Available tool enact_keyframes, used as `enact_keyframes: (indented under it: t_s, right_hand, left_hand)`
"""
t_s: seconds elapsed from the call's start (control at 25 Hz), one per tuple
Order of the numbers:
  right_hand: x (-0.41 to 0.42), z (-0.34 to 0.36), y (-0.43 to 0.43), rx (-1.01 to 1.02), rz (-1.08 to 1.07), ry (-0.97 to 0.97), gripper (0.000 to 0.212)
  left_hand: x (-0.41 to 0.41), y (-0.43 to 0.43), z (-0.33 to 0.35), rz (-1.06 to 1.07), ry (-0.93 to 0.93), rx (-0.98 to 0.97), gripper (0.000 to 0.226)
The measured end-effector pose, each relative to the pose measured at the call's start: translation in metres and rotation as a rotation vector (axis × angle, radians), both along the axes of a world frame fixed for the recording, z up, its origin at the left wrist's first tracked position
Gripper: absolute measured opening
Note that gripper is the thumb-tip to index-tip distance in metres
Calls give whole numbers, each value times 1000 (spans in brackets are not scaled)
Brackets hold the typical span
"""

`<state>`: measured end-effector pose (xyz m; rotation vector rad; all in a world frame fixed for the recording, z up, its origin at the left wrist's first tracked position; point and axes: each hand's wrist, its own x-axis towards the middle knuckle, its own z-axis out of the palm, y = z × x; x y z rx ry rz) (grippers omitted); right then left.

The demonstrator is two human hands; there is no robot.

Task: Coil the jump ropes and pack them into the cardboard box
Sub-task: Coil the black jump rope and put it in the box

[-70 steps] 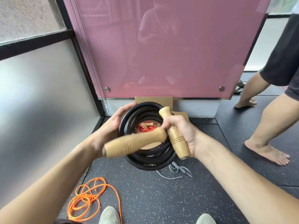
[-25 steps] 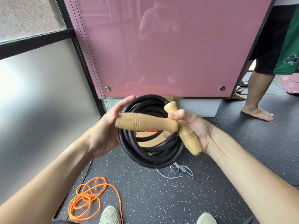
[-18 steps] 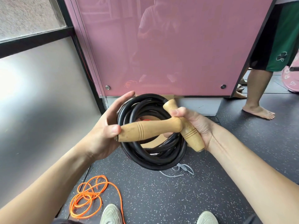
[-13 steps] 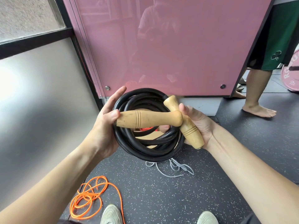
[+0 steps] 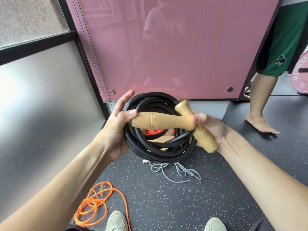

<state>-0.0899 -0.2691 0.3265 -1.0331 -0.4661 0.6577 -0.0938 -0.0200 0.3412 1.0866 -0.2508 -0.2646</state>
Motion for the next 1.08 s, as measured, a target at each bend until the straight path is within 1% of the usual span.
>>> enact_keyframes:
  t_s: [0.04, 0.08, 0.16, 0.24, 0.36, 0.4, 0.48, 0.56, 0.64, 0.68, 0.76, 0.84, 0.92, 1.08]
  right_hand:
    - [0, 0, 0, -14, -18, 25, 61]
    - [0, 0, 2, -20, -23, 65, 59]
    - [-1, 0, 6, -41, -45, 133, 62]
    - [-1, -1, 10, -63, -84, 178, 60]
    - [-1, 1, 16, -69, -54, 178, 32]
    - [-1, 1, 18, -67, -49, 197, 27]
    - [0, -3, 22, -97, -114, 292, 27]
    - [2, -9, 28, -158, -238, 364, 31]
    - [2, -11, 34, -205, -328, 383, 35]
    - [3, -11, 36, -208, -355, 384, 33]
    - [3, -9, 40, -204, -386, 381, 25]
    - [2, -7, 40, -216, -410, 376, 23]
    - [1, -6, 40, -236, -421, 361, 28]
    - [-1, -2, 32, -236, -392, 342, 42]
  left_hand:
    - [0, 2, 0, -39, 12, 13, 109]
    - [-1, 5, 0, -82, 6, 30, 112]
    - [-4, 11, 0, -170, -44, 66, 116]
    - [-7, 14, 0, -206, -92, 82, 119]
    - [-10, 14, -2, -166, -99, 65, 121]
    - [-10, 14, -3, -153, -106, 67, 123]
    - [-9, 15, -6, -153, -150, 103, 124]
    - [-9, 13, -9, -139, -202, 171, 121]
    - [-9, 12, -12, -118, -199, 189, 120]
    - [-8, 12, -13, -124, -185, 186, 121]
    - [-5, 16, -14, -170, -209, 205, 127]
    - [-5, 19, -14, -234, -268, 255, 130]
    - [-6, 20, -14, -258, -297, 260, 128]
    - [-13, 11, -15, -200, -237, 141, 122]
